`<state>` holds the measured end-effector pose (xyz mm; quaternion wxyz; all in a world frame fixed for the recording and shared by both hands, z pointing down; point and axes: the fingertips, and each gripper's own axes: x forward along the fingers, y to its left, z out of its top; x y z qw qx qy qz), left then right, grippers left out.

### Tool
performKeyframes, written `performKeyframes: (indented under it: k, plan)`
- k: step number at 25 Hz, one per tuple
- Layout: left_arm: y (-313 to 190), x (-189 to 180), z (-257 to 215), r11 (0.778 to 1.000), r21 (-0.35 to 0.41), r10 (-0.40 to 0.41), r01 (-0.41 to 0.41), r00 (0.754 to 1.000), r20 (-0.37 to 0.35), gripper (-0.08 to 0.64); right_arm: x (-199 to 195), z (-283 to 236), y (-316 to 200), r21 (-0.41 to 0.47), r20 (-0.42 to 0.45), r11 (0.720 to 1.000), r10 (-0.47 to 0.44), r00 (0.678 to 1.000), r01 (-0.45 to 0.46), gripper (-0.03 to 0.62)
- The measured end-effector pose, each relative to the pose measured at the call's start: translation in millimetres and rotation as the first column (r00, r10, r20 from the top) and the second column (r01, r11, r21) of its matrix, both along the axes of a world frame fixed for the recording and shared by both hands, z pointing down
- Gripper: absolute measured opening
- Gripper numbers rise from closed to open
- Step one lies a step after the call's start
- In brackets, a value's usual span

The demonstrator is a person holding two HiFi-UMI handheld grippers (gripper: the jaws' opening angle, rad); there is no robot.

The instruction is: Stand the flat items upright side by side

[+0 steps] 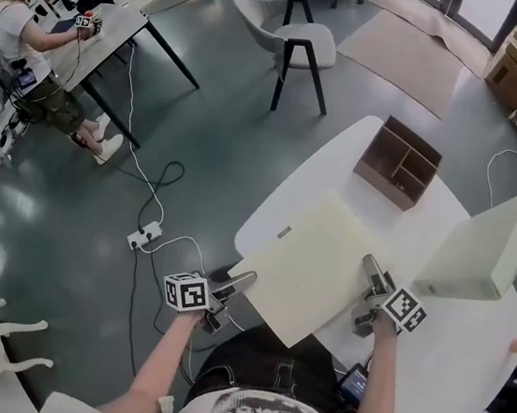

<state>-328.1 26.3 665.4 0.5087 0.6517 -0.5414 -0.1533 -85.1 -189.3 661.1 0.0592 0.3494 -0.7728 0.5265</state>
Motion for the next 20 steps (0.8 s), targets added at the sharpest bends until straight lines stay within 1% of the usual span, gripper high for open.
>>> performKeyframes:
  k: [3,5,8,9,11,15,18,20]
  plan:
    - [-5.8,-9.1,-25.6,0.997,0.07,0.032,-0.038,0.996,0.081,0.382,-2.0,-17.3,2.5,0.042,0.065,0.999,0.013,0.998,-0.016,0.387]
    - [-14.1,-19.1,-44.2,0.991,0.128,0.028,-0.045,0.991,0.134,0.38,-6.9,-31.2,0.2,0.07,0.117,0.997,0.022,0.993,-0.03,0.387]
    - [-32.9,-29.8,-69.6,0.975,0.21,0.027,-0.068,0.981,0.193,0.38,-10.9,-59.3,-6.4,0.112,0.215,0.989,0.065,0.974,-0.091,0.383]
    - [-39.7,-30.5,-74.8,0.97,0.227,0.04,-0.086,0.979,0.2,0.38,-6.9,-68.9,-9.6,0.145,0.212,0.983,0.08,0.974,-0.112,0.382]
    - [-51.1,-28.9,-79.1,0.961,0.246,0.081,-0.127,0.978,0.19,0.38,2.6,-89.5,-14.3,0.228,0.178,0.965,0.092,0.98,-0.132,0.38]
    - [-67.7,-20.7,-74.3,0.942,0.284,0.151,-0.181,0.98,0.127,0.383,11.7,-134.5,-13.0,0.368,0.125,0.922,0.08,0.989,-0.121,0.376]
    - [-84.9,-10.4,-70.5,0.918,0.331,0.198,-0.219,0.975,0.098,0.391,20.7,-166.0,-8.4,0.458,0.103,0.881,0.083,0.991,-0.122,0.37]
    - [-99.9,-1.5,-68.8,0.897,0.355,0.243,-0.263,0.965,0.1,0.4,30.8,-179.4,-6.7,0.505,0.079,0.855,0.092,0.993,-0.119,0.365]
